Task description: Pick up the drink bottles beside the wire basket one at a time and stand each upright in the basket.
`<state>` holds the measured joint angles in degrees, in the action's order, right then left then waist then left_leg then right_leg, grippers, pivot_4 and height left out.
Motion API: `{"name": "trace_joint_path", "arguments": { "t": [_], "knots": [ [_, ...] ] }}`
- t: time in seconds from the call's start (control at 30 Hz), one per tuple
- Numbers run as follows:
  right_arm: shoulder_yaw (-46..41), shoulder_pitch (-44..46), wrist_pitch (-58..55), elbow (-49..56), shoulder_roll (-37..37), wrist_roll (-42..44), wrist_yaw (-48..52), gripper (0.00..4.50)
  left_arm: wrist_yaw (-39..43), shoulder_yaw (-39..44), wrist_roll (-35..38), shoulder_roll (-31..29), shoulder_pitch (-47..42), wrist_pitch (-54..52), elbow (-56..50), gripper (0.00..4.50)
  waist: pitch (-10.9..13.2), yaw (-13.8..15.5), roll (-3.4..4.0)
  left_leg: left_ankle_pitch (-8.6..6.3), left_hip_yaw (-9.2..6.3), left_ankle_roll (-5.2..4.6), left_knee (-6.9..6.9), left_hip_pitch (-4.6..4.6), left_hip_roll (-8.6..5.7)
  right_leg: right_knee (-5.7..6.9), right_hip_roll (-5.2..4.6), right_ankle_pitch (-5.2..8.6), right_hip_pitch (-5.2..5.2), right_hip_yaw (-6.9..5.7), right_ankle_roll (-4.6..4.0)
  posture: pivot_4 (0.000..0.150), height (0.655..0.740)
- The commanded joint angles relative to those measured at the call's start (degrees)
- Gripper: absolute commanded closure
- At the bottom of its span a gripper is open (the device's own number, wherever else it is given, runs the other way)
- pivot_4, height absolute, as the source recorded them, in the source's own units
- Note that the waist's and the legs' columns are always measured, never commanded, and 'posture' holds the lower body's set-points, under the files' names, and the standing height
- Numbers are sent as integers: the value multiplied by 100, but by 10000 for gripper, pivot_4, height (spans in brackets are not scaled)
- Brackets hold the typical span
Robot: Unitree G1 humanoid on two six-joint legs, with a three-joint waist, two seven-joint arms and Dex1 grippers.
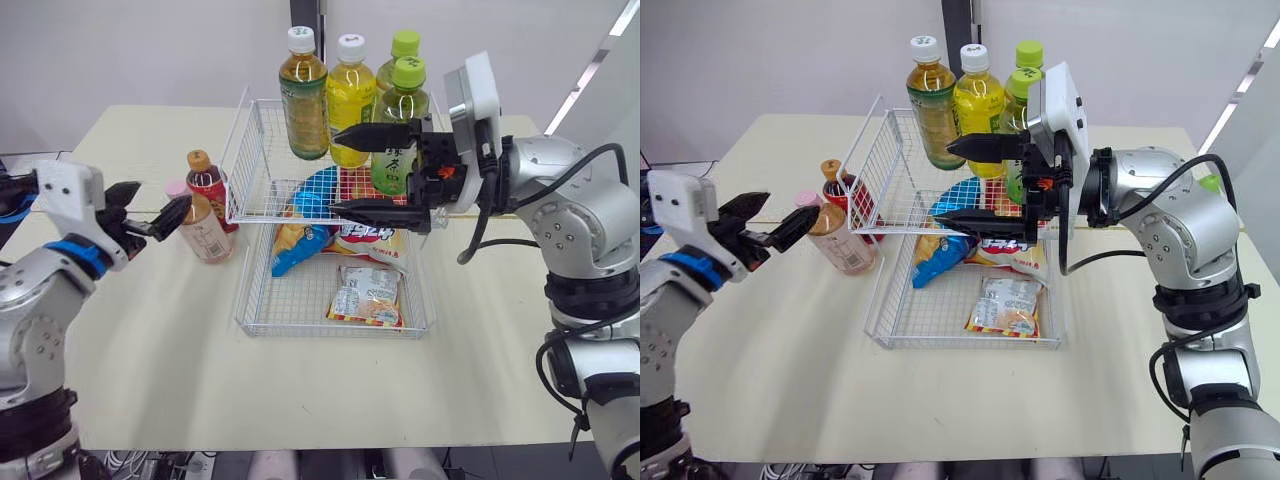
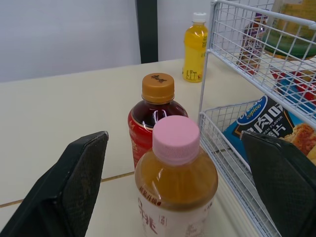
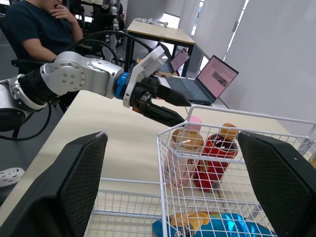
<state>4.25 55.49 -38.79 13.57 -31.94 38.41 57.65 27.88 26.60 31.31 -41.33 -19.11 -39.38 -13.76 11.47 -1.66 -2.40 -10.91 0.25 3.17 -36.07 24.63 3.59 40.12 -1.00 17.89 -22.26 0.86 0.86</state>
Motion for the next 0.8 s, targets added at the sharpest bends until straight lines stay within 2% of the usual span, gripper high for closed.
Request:
{"name": "trace_joint_path", "arguments": {
  "t": [0.03, 0.17, 0.2, 0.3, 0.53, 0.67, 0.8],
  "knots": [
    [-240, 55, -80, 283, -102, 98, -122, 0, 130, -322, -200, -4, -303, 351, 335, 334, 0, 3, 0, 0, -2, 0, 0, 1, 0, 0, 0, 0, 0, -2, 0, 1500, 7400],
    [-288, 46, -142, 365, -150, 100, -184, 0, 126, -737, -482, 101, -590, 610, 722, 334, 0, 1, 0, 0, -1, 0, 0, 2, -1, -1, 0, -1, 0, -2, 1, 1500, 7400],
    [-302, 43, -162, 386, -161, 106, -198, 0, 121, -777, -514, 118, -618, 639, 753, 2105, 0, -2, 0, 0, 0, 0, 0, 2, -1, -1, 0, -1, 0, -1, 1, 1500, 7400],
    [-331, 21, -215, 447, -208, 134, -244, 0, 78, -796, -578, 147, -646, 718, 821, 9302, 0, -9, 0, 0, 1, 0, 1, 4, 0, -1, 0, -1, -3, 0, 1, 1500, 7400],
    [-362, -19, -260, 507, -287, 188, -317, 0, 64, -741, -568, 160, -586, 775, 846, 31038, 0, 0, 0, 0, -1, 0, 1, 4, -2, -1, -2, -1, -1, -2, 2, 1500, 7400],
    [-365, -7, -269, 506, -296, 178, -341, 0, 34, -583, -491, 112, -501, 725, 721, 31258, 0, -4, 0, 0, -1, 0, 0, 4, -1, -1, -1, -2, -1, -1, 3, 1500, 7400],
    [-431, -15, -268, 494, -384, 173, -345, 0, 156, -255, -236, -237, -683, 508, 471, 31258, 1, -9, 0, 0, -1, 0, 0, 6, 1, -1, 0, -2, -5, -2, 3, 1500, 7400]
  ]
}}
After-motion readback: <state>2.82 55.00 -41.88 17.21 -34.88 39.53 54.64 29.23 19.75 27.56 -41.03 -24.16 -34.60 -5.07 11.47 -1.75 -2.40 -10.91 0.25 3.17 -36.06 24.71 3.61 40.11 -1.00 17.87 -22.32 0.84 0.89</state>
